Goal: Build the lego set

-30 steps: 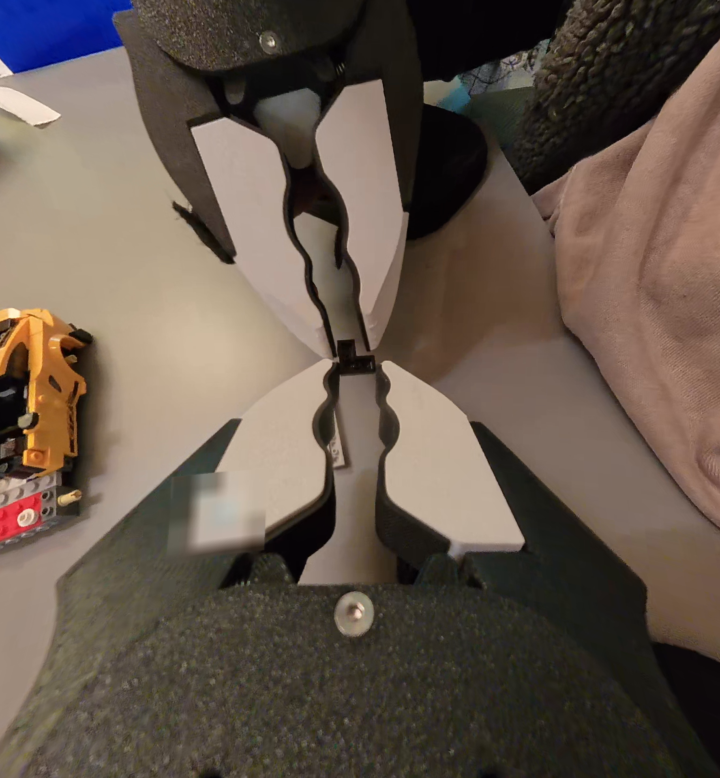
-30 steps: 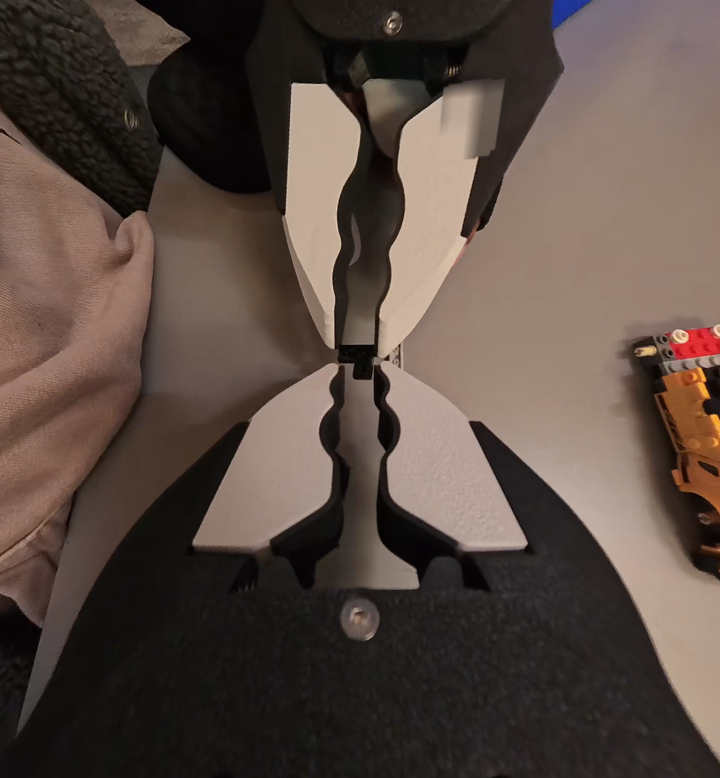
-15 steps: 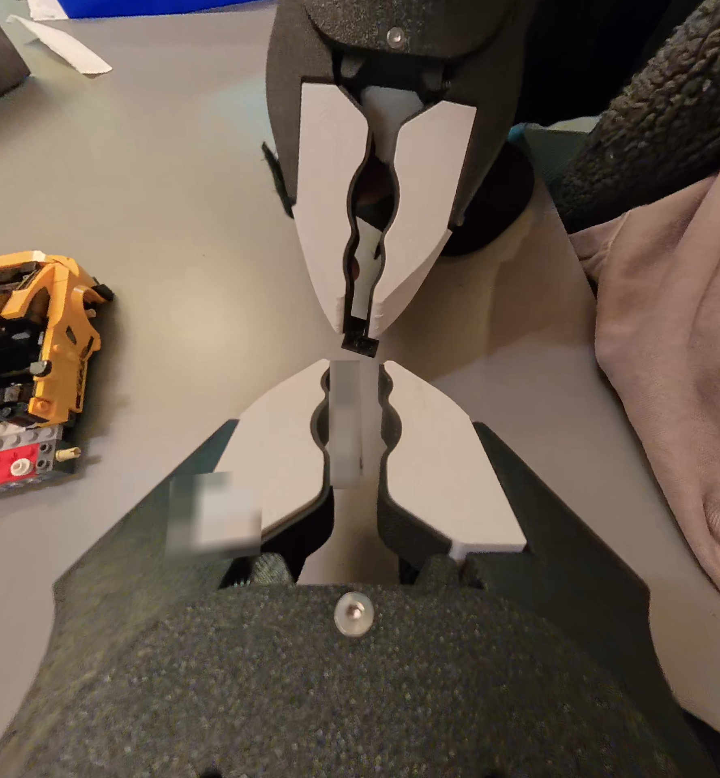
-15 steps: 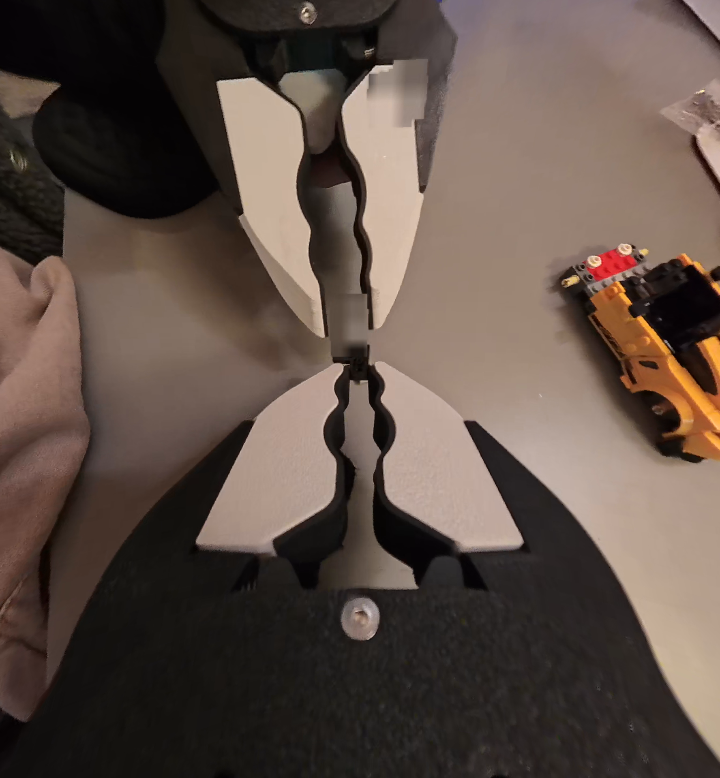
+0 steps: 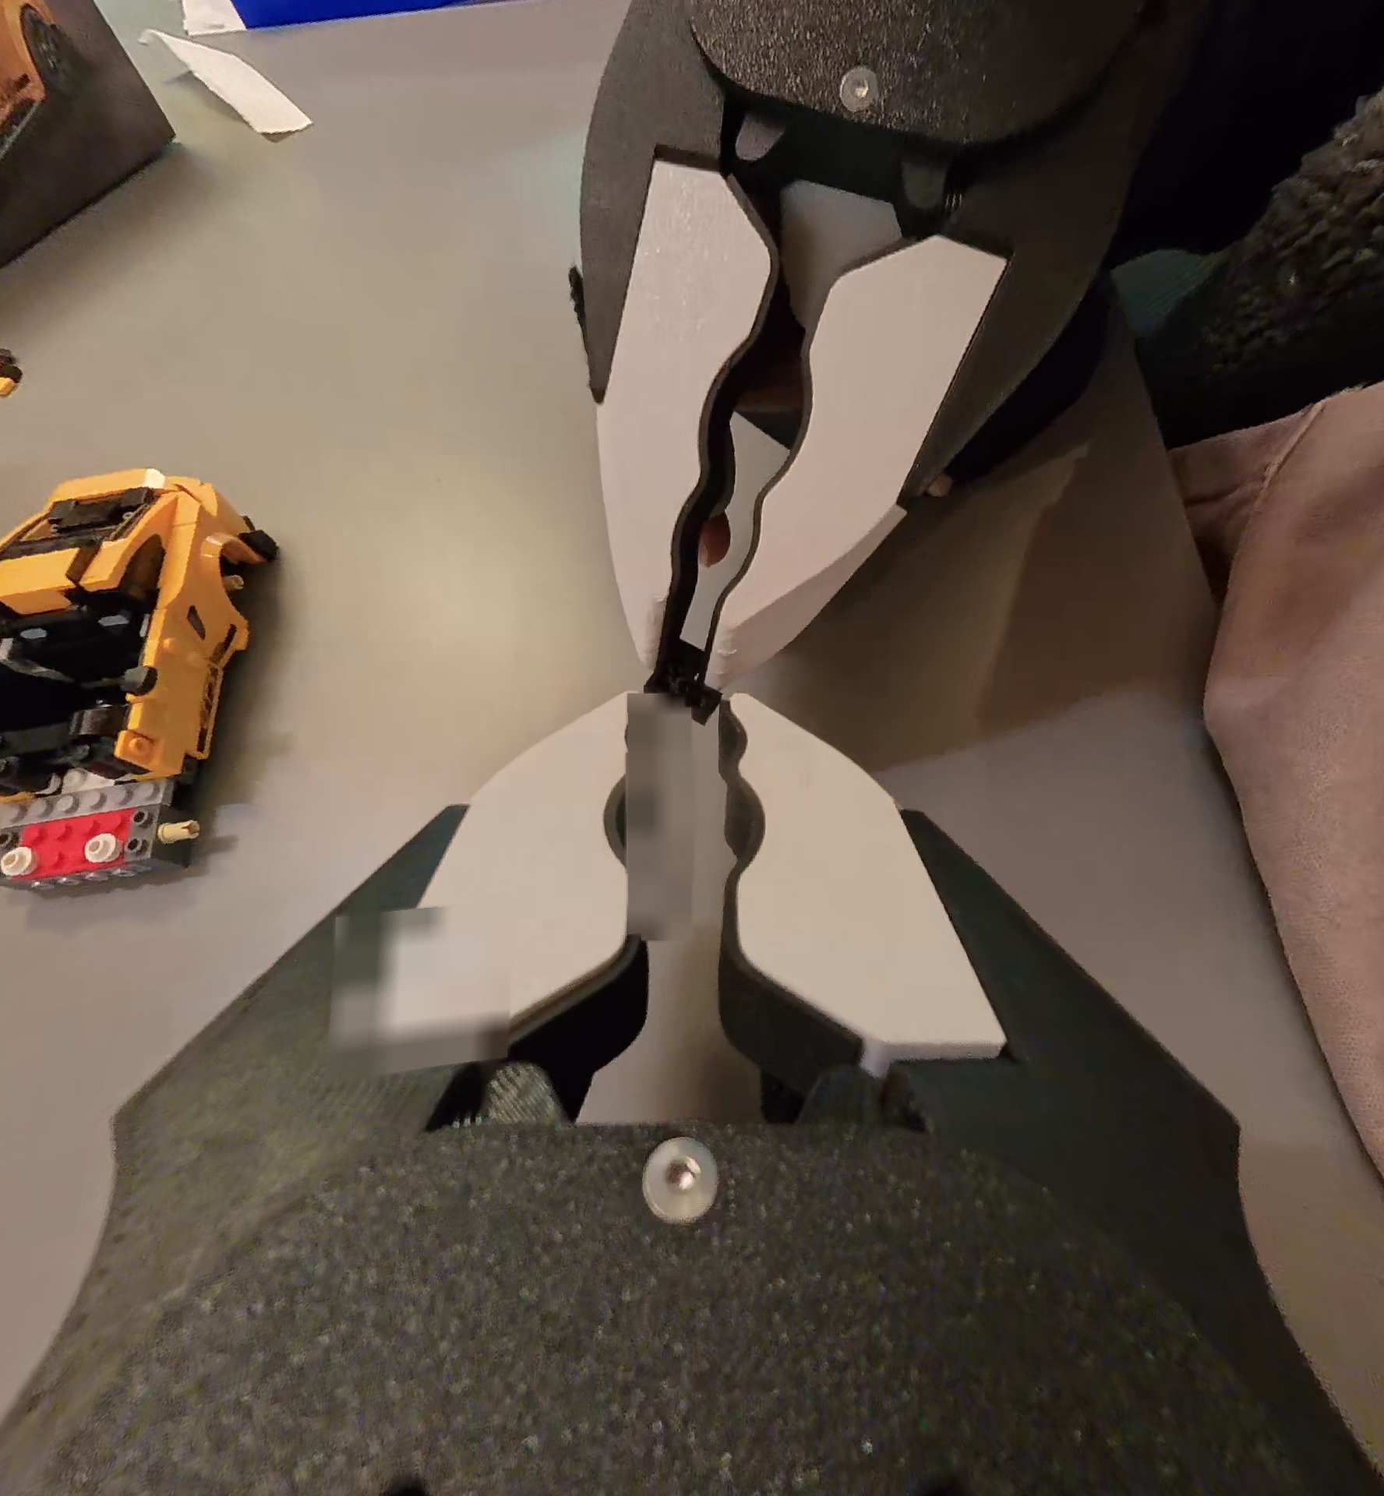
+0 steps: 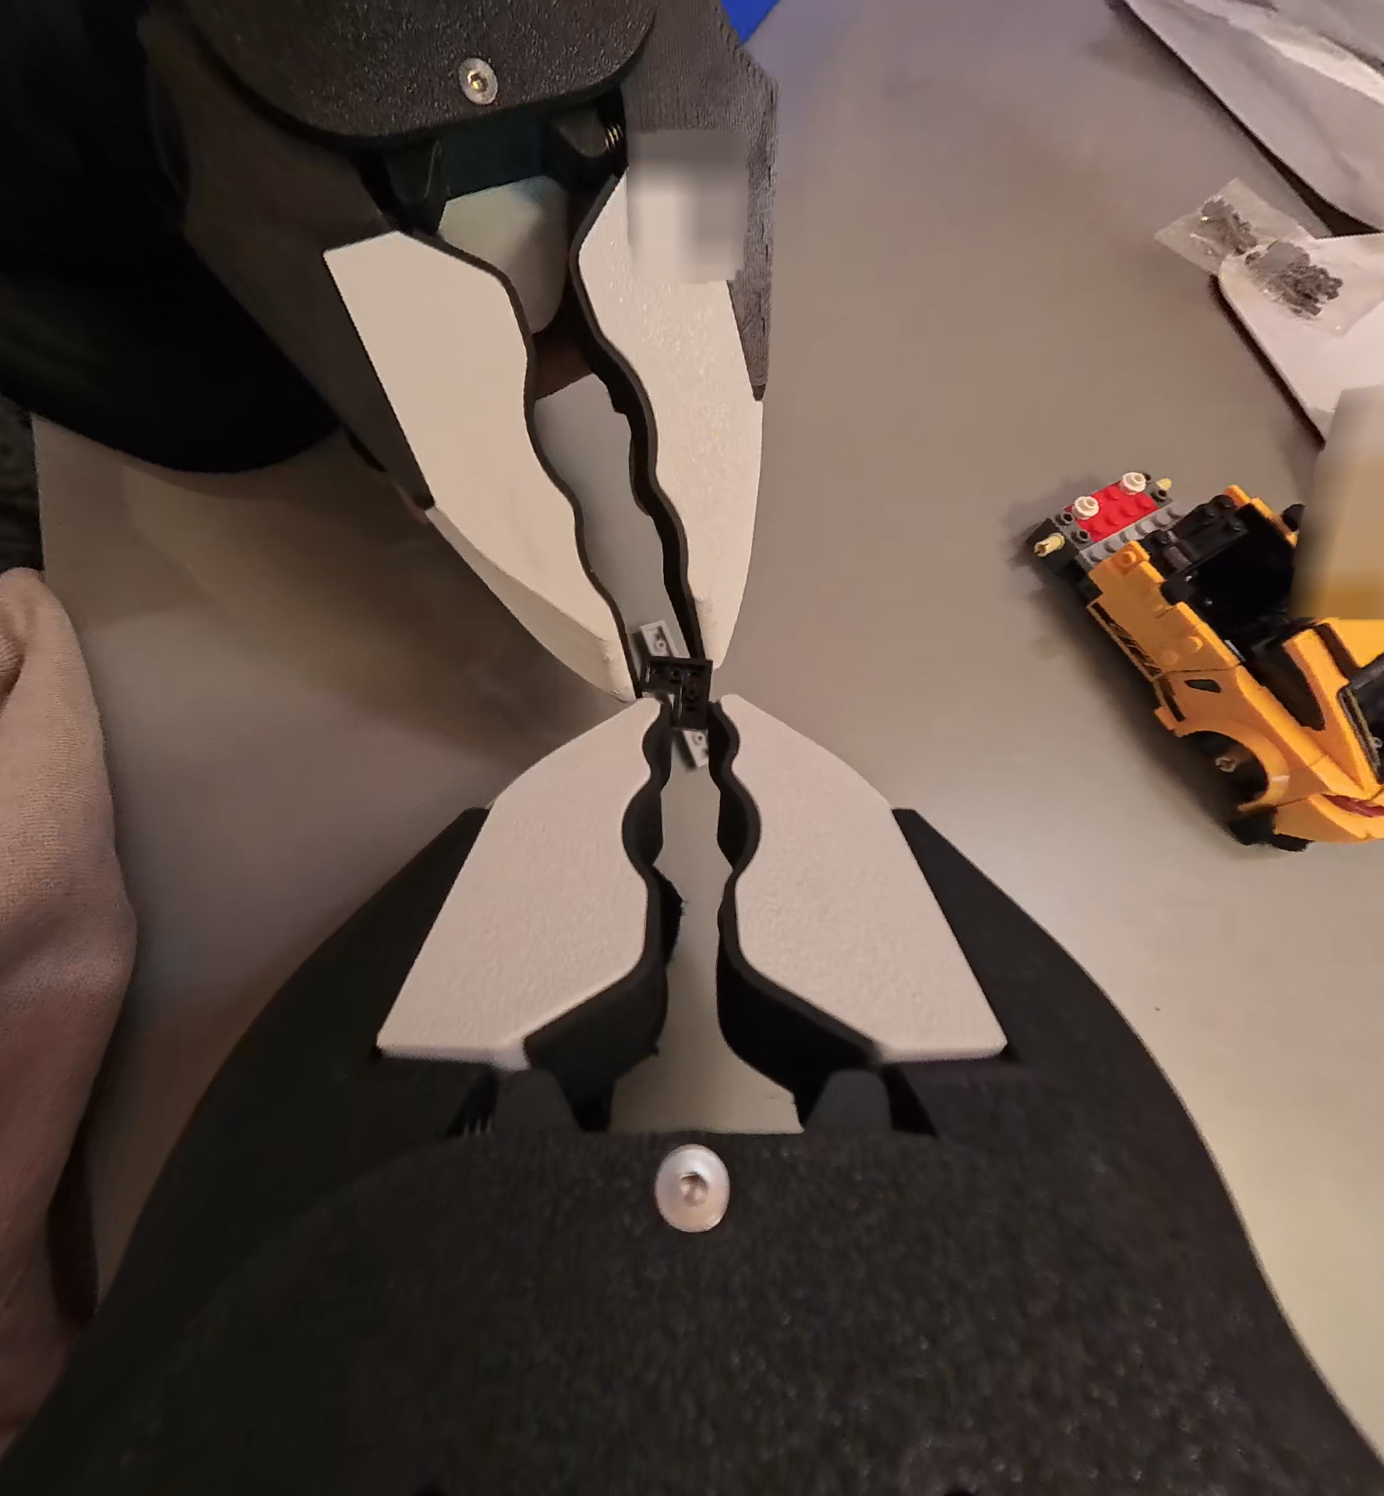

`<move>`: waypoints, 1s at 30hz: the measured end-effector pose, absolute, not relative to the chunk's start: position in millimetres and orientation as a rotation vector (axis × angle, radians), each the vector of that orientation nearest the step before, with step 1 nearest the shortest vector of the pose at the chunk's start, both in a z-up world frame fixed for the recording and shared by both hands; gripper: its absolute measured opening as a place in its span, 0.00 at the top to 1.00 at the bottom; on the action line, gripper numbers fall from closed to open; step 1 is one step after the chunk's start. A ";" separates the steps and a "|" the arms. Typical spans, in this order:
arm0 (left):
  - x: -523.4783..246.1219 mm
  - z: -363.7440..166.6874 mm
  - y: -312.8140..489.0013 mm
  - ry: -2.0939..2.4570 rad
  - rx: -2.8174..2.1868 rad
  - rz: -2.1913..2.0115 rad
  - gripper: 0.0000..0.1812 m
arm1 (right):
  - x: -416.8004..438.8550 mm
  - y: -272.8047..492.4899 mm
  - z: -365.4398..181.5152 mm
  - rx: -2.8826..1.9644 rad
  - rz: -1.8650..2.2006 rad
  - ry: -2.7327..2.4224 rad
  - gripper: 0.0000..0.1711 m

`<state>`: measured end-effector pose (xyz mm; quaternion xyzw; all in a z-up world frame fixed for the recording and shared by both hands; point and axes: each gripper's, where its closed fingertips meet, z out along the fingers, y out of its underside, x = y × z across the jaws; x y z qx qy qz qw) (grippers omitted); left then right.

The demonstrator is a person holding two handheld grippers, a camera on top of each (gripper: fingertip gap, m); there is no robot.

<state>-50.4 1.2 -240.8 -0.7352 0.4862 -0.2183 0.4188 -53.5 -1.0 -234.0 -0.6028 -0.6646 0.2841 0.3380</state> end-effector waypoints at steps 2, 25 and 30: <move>-50.8 -242.7 -0.4 1.231 -1.845 -0.537 0.93 | -53.4 -2.2 -235.6 -1.565 0.725 -1.738 0.95; -71.5 -252.3 -11.7 1.318 -1.841 -0.455 0.91 | -80.0 -14.4 -251.5 -1.412 0.716 -2.019 0.96; -75.6 -254.3 -10.2 1.315 -1.851 -0.444 0.91 | -84.8 -12.2 -256.6 -1.409 0.728 -2.076 0.96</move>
